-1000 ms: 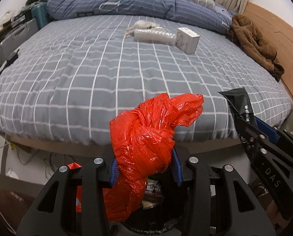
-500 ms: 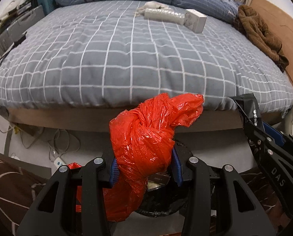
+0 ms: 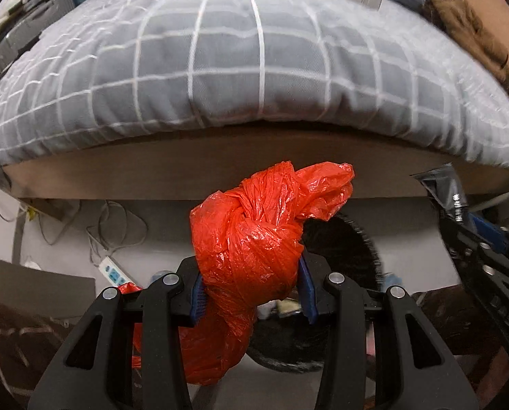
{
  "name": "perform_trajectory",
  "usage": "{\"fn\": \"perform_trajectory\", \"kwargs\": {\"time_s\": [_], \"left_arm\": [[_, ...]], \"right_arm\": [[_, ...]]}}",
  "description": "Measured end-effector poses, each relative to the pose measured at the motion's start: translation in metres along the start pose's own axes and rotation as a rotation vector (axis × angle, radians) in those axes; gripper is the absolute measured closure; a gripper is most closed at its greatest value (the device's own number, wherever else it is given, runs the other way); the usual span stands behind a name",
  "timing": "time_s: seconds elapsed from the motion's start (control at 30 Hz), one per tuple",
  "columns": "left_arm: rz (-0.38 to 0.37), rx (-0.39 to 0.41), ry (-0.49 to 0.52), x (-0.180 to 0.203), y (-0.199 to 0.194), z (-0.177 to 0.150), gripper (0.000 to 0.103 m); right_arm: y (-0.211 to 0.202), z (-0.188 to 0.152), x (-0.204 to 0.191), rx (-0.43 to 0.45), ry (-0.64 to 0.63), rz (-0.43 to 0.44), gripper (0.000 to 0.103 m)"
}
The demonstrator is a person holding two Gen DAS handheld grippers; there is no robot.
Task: Collect trash
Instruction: 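Carry the red bag and black sachet with both tools over the bin, then open the right tool over the bin while the left tool releases the red bag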
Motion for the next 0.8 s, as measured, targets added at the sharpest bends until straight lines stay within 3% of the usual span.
{"fn": "perform_trajectory", "kwargs": {"time_s": [0.13, 0.43, 0.53, 0.7, 0.8], "left_arm": [[0.005, -0.051, 0.004, 0.002, 0.029, -0.004, 0.061], [0.017, -0.086, -0.041, -0.016, 0.051, -0.009, 0.061], [0.026, -0.091, -0.057, -0.023, 0.05, -0.013, 0.061], [0.04, -0.124, -0.084, -0.037, 0.058, -0.018, 0.061], [0.035, -0.13, -0.08, -0.035, 0.06, -0.018, 0.061]], "right_arm": [[0.023, -0.004, -0.006, -0.039, -0.016, 0.015, 0.073], [0.052, -0.01, -0.018, -0.091, -0.051, 0.016, 0.068], [0.055, -0.011, -0.025, -0.093, -0.059, 0.021, 0.06], [0.055, -0.008, -0.03, -0.083, -0.082, -0.004, 0.034], [0.058, -0.011, -0.027, -0.091, -0.079, -0.013, 0.026]]}}
Point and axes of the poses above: each gripper's, at about its wrist camera, not at the fingertips, and y roughly the way its jaws point, x to its right, z to its top, the point moved 8 cm from there along y, roughly the way its jaws point, and after that the axes turned 8 degrees about -y, right-handed, at the moved point
